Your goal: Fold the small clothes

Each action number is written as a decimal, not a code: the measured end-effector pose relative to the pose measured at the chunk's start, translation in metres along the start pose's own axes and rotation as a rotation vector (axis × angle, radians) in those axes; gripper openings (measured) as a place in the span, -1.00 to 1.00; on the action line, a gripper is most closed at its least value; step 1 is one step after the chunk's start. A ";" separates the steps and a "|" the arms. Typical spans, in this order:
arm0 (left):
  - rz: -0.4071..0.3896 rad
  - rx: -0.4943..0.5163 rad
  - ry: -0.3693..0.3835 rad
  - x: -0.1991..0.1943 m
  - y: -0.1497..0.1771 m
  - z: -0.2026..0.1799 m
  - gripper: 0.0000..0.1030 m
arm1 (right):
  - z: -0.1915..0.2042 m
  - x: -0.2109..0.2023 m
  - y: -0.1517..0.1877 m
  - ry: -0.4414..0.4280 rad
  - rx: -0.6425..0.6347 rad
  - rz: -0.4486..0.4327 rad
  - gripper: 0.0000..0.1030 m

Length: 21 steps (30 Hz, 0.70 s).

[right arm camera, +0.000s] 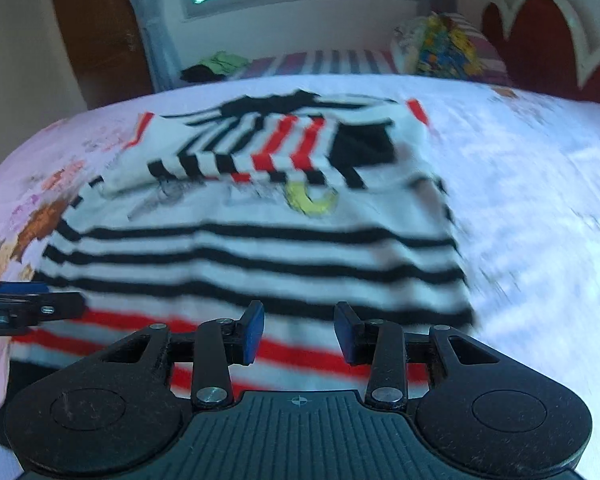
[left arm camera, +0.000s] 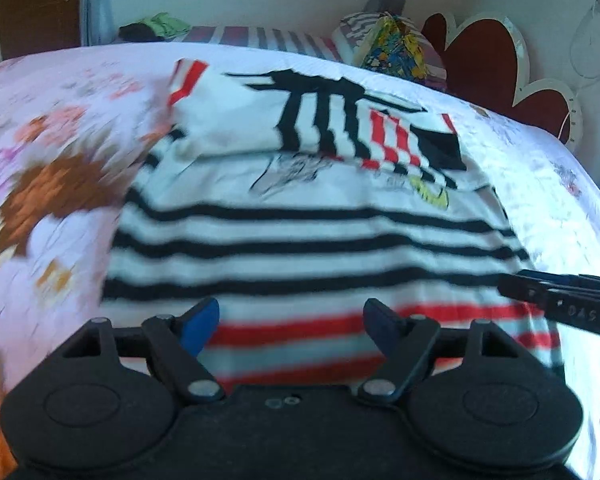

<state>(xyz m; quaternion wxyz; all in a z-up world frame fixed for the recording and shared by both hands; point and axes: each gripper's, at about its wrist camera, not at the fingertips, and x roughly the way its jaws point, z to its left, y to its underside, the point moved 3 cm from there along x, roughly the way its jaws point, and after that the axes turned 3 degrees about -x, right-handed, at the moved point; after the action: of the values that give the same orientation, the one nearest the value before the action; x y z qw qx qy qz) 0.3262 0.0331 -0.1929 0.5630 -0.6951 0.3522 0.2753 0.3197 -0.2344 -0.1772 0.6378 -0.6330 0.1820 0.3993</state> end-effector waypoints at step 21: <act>0.013 0.178 -0.056 0.052 -0.016 0.029 0.51 | -0.057 0.061 -0.008 0.066 -0.111 0.047 -0.25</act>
<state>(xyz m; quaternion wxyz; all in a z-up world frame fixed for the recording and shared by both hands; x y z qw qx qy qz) 0.3709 0.0541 -0.2302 0.6303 -0.6321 0.3640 0.2659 0.3784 -0.2705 -0.2244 0.5857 -0.6757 0.1956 0.4026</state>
